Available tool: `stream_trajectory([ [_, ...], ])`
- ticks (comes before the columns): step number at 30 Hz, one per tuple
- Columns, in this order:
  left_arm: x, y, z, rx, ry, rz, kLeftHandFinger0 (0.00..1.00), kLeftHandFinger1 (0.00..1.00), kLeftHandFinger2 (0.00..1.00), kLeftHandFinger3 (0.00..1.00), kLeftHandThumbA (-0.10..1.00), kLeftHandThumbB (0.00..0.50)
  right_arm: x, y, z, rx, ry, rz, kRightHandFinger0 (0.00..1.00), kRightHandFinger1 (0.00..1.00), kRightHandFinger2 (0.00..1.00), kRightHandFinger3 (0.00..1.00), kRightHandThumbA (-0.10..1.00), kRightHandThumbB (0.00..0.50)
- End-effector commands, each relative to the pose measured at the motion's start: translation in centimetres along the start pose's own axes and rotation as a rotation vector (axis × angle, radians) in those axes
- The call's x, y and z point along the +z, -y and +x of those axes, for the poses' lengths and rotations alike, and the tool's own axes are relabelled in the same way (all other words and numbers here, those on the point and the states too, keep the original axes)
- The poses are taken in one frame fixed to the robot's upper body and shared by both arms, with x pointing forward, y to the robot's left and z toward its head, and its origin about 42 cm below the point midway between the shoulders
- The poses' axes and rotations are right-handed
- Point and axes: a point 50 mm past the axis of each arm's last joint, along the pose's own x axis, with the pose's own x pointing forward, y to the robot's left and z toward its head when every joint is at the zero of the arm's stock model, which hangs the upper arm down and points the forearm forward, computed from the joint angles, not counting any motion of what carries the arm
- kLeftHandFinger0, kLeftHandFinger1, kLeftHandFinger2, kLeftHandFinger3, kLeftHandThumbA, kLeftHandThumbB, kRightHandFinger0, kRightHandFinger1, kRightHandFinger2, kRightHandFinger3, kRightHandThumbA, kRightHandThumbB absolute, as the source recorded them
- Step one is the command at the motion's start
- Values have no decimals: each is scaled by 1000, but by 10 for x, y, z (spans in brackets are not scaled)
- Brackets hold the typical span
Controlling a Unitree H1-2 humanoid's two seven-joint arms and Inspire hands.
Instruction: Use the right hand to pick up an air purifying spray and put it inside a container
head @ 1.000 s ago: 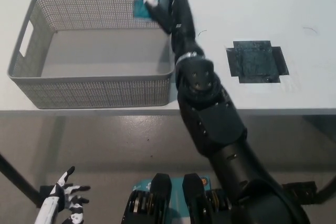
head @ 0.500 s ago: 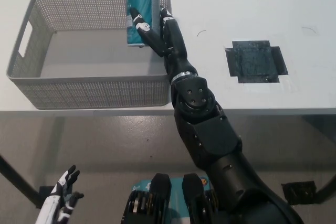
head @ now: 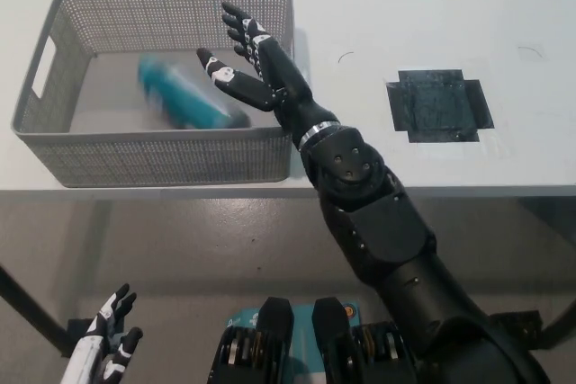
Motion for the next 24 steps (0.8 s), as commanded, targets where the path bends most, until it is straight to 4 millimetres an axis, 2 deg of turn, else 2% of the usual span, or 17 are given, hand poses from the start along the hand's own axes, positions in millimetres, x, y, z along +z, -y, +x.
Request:
stream_trajectory([
  [1,3,-5,-1,-1,9,-18,806,1000,1000,1000,888,401,42,6,6,75,116,-5,1000,1000,1000,1000,721,500],
  [4,3,-5,-2,1,4,-16,811,1000,1000,1000,905,421,61,17,-1,62,147,0,1000,1000,1000,1000,708,500],
  [9,-1,0,-5,-2,0,-25,807,1000,1000,1000,906,411,98,41,-27,28,274,-32,1000,1000,1000,1000,739,500],
  [13,-3,2,-10,-4,4,14,786,1000,1000,1000,973,387,126,63,-64,-9,406,-36,1000,1000,1000,1000,735,500],
  [14,-3,1,-11,4,13,19,763,983,1000,1000,963,360,137,75,-91,-64,484,-128,1000,1000,1000,1000,783,500],
  [15,-3,0,-11,9,15,18,761,981,1000,1000,962,360,140,78,-102,-80,513,-163,1000,1000,1000,1000,780,500],
  [16,-5,-1,-14,13,11,17,759,981,1000,1000,967,369,137,88,-127,-105,586,-285,1000,1000,1000,1000,744,500],
  [18,-6,-6,-15,24,12,25,751,975,1000,1000,973,368,124,95,-166,-127,614,-341,1000,1000,1000,1000,670,500],
  [20,-7,-8,-17,33,11,19,746,971,1000,1000,972,385,109,98,-198,-173,575,-399,1000,1000,1000,1000,740,500],
  [21,-7,-9,-18,37,4,6,751,973,1000,1000,963,405,93,101,-221,-204,559,-409,1000,1000,1000,1000,754,479],
  [22,-8,-7,-20,46,-1,-2,757,970,1000,1000,962,401,78,104,-240,-222,543,-424,1000,1000,1000,1000,791,468],
  [23,-8,-8,-19,50,2,4,756,969,1000,1000,964,400,70,106,-249,-236,527,-434,1000,1000,1000,1000,796,472],
  [24,-9,-11,-19,51,5,11,755,966,1000,1000,975,386,49,108,-274,-281,469,-481,1000,1000,1000,1000,867,475],
])
